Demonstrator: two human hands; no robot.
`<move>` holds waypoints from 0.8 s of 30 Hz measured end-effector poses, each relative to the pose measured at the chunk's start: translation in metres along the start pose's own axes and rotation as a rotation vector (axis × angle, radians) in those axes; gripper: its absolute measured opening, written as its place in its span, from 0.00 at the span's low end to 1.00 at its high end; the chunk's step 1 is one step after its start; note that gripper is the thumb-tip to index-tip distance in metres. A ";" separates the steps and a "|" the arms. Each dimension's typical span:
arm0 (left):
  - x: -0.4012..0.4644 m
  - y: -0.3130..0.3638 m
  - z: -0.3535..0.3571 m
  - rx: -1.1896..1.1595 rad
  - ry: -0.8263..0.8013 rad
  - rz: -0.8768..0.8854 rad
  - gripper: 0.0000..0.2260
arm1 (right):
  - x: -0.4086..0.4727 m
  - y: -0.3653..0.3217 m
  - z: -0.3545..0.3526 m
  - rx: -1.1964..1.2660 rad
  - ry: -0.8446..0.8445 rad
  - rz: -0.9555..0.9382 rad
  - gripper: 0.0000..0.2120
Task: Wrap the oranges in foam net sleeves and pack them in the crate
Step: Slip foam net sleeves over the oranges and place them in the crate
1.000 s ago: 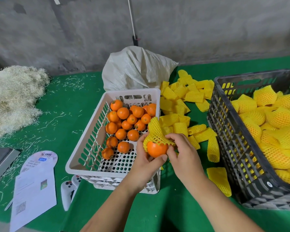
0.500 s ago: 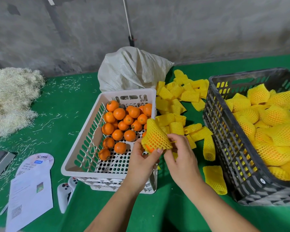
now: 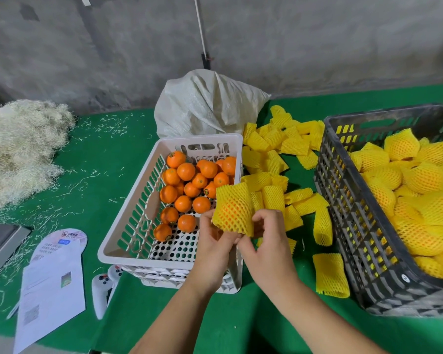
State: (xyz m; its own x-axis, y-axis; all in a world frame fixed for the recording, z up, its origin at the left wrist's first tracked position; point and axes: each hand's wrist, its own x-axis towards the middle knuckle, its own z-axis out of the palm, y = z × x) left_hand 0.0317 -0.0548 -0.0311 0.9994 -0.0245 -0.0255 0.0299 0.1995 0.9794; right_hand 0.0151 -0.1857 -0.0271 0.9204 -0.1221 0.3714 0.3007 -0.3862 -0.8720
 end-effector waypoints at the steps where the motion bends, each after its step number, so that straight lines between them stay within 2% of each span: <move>1: 0.001 0.000 0.001 -0.001 0.001 0.005 0.24 | -0.001 0.002 -0.002 -0.023 0.002 -0.009 0.21; 3: 0.001 0.000 0.002 -0.039 0.007 0.016 0.21 | -0.001 0.004 -0.003 -0.073 0.004 -0.092 0.17; 5: 0.000 -0.003 -0.002 -0.078 0.008 0.021 0.15 | -0.002 0.002 -0.001 -0.071 -0.036 -0.141 0.09; 7: 0.000 -0.005 -0.003 -0.068 0.020 0.006 0.15 | -0.004 0.001 0.000 0.013 -0.092 -0.077 0.07; 9: 0.000 -0.005 -0.003 -0.021 0.040 0.025 0.19 | -0.004 -0.002 -0.003 0.243 -0.018 0.109 0.10; 11: -0.001 -0.001 0.000 0.039 0.019 0.060 0.20 | 0.002 -0.008 -0.008 0.502 0.050 0.374 0.21; 13: -0.004 0.000 0.003 0.093 -0.043 0.079 0.18 | 0.010 -0.013 -0.011 0.673 -0.126 0.555 0.32; 14: -0.004 0.000 0.004 0.112 -0.055 0.081 0.18 | 0.011 -0.015 -0.010 0.737 -0.224 0.596 0.33; 15: -0.005 0.000 0.004 0.111 -0.044 0.077 0.16 | 0.011 -0.015 -0.010 0.794 -0.285 0.620 0.29; 17: -0.005 -0.002 0.003 0.060 -0.010 0.067 0.10 | 0.009 -0.015 -0.010 0.908 -0.301 0.649 0.20; 18: -0.004 -0.003 0.003 0.078 0.009 0.081 0.08 | 0.008 -0.014 -0.010 0.976 -0.278 0.657 0.20; 20: -0.003 -0.006 0.005 0.176 0.070 0.135 0.07 | 0.006 -0.010 -0.013 1.085 -0.211 0.680 0.22; 24: 0.001 -0.013 0.009 0.270 0.174 0.170 0.10 | 0.009 -0.003 -0.014 1.074 -0.049 0.764 0.35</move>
State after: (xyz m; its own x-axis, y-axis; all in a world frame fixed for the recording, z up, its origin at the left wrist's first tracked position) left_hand 0.0323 -0.0659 -0.0418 0.9786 0.1589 0.1310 -0.1194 -0.0805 0.9896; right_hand 0.0189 -0.1990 -0.0168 0.9468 0.0573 -0.3166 -0.2690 0.6810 -0.6811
